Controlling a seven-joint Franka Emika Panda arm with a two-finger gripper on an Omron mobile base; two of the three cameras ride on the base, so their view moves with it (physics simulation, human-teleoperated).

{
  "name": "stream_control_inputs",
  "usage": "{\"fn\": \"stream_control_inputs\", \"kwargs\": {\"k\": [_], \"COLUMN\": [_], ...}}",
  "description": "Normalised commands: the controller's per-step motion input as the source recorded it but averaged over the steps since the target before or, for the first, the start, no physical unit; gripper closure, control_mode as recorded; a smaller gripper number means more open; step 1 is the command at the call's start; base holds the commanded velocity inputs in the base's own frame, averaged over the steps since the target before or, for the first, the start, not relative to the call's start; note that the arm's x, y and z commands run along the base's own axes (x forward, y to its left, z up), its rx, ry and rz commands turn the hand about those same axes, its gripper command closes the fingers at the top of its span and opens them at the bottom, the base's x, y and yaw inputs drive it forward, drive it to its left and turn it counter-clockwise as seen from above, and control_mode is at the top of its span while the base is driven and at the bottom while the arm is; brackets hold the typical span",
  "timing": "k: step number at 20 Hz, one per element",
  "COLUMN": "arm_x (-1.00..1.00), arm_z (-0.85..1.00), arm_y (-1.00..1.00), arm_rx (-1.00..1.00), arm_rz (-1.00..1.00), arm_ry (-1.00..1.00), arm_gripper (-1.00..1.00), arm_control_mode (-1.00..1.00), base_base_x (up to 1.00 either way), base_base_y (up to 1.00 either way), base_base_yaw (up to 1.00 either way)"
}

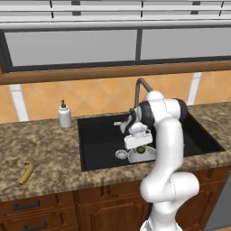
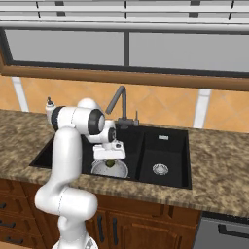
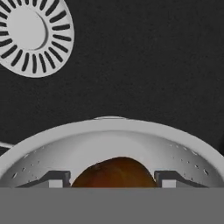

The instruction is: Put the colander in the sink, put the banana, mango in the colander, and turn on the sink faucet and pour water over the colander.

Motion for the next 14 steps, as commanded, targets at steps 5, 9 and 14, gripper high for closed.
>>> {"fn": "stream_control_inputs", "kwargs": {"k": [5, 9, 14], "arm_x": [0.08, 0.0, -0.5], "arm_z": [-0.23, 0.21, 0.8], "arm_y": [0.13, 0.31, 0.39], "arm_rx": [0.0, 0.0, 0.0], "arm_rz": [-0.06, -0.02, 0.0], "arm_ry": [0.0, -0.07, -0.26], "arm_gripper": [-1.0, -1.0, -1.0], "arm_control_mode": [-1.0, -1.0, -1.0], "base_base_x": [0.0, 0.0, 0.0], "base_base_y": [0.0, 0.0, 0.0], "base_base_yaw": [0.0, 0.0, 0.0]}}
